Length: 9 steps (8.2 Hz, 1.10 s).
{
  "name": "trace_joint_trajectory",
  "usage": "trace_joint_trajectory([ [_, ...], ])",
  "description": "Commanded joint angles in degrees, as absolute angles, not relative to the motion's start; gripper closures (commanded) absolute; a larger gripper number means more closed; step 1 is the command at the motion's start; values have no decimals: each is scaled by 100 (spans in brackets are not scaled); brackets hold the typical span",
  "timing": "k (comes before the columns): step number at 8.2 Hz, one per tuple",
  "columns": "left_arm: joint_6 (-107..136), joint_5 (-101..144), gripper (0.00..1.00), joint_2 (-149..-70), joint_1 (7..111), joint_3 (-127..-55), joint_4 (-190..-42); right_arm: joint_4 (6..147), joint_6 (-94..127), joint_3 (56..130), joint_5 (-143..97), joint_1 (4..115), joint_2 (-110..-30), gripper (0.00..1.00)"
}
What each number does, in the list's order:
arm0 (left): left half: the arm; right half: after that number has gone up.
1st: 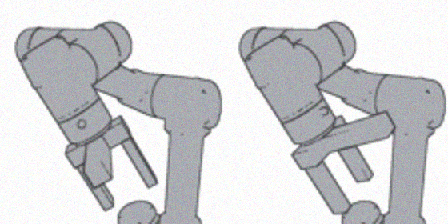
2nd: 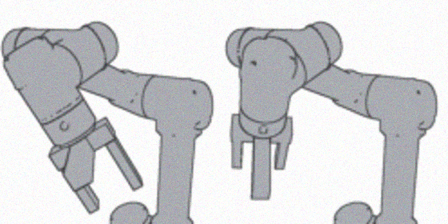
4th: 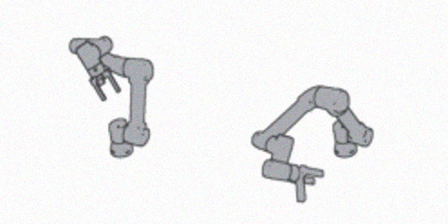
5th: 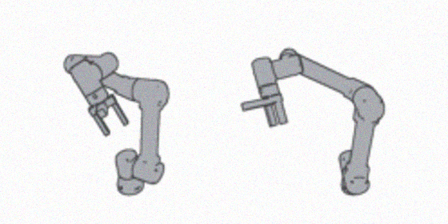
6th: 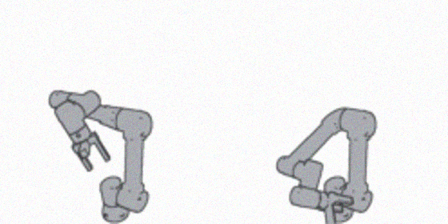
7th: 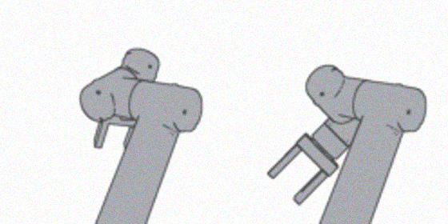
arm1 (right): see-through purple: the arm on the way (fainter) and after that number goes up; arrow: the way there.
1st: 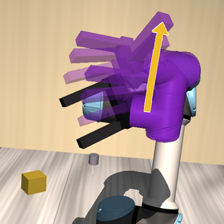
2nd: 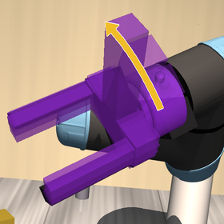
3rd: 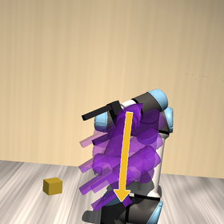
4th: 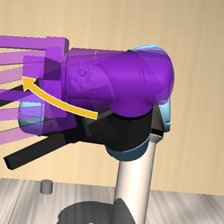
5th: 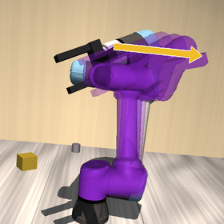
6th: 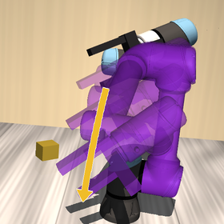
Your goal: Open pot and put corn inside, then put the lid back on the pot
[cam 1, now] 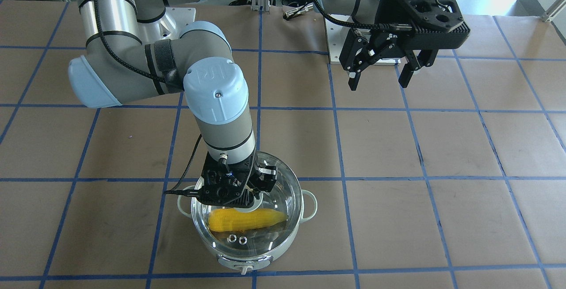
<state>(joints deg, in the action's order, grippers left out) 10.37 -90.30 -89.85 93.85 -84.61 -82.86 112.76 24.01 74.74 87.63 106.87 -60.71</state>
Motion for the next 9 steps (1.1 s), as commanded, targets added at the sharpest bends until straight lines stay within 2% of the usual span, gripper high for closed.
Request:
trace_joint_trajectory([
  [1,871,-9018,0,-8974,9378,-8464,-8262,11276,2426,7558,8763,10688,-6064,73],
  [3,844,-9035,0,-8974,9378,-8464,-8253,11276,2426,7559,8763,10688,-6073,72],
  [4,844,-9035,0,-8982,9378,-8464,-8218,11285,2408,7559,8763,10688,-6073,56],
  [5,844,-9044,0,-8982,9378,-8464,-8209,11285,2373,7559,8771,10679,-6091,5],
  [6,852,-9044,0,-8974,9378,-8464,-8209,11285,2277,7550,8763,10679,-6134,0],
  [9,861,-9044,0,-8965,9387,-8464,-8209,11094,1821,7602,8789,10365,-6808,0],
])
